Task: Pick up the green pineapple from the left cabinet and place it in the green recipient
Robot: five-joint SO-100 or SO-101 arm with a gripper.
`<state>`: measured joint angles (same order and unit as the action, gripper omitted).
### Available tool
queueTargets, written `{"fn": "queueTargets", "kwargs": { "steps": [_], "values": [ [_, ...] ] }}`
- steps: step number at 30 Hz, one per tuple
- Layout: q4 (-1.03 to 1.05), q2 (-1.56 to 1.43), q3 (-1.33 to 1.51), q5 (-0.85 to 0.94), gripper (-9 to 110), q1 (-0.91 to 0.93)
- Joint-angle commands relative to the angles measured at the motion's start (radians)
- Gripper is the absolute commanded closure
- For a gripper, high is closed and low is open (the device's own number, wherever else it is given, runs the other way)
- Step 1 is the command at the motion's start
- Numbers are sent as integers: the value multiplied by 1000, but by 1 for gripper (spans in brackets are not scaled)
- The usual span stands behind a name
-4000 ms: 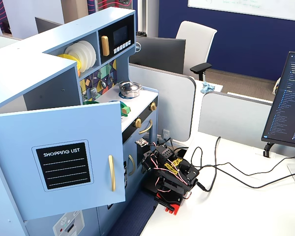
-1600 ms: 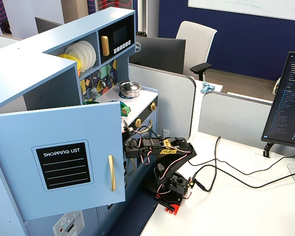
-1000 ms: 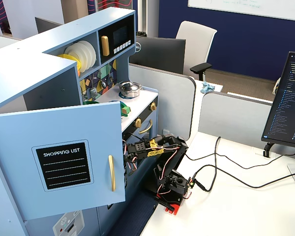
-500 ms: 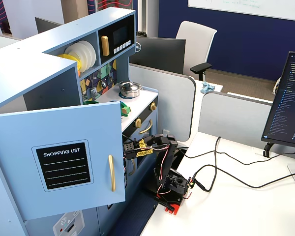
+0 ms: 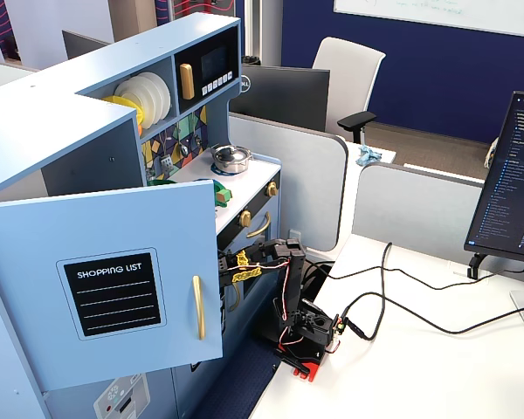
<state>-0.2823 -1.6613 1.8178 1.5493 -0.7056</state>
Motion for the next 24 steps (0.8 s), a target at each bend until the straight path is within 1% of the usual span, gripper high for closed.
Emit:
{"fn": "queueTargets", "kwargs": {
  "steps": [1, 9, 12, 14, 16, 18, 20, 24],
  "values": [
    [-41, 20, -100, -8, 62, 29],
    [-52, 146, -209, -6, 63, 46],
    [-41, 187, -250, -5, 66, 43],
    [-14, 199, -267, 15, 74, 34],
    [18, 206, -285, 46, 91, 21],
    [74, 209, -310, 75, 101, 15],
    [92, 204, -324, 69, 101, 11],
    [97, 127, -290, 150, 101, -11]
  ]
}}
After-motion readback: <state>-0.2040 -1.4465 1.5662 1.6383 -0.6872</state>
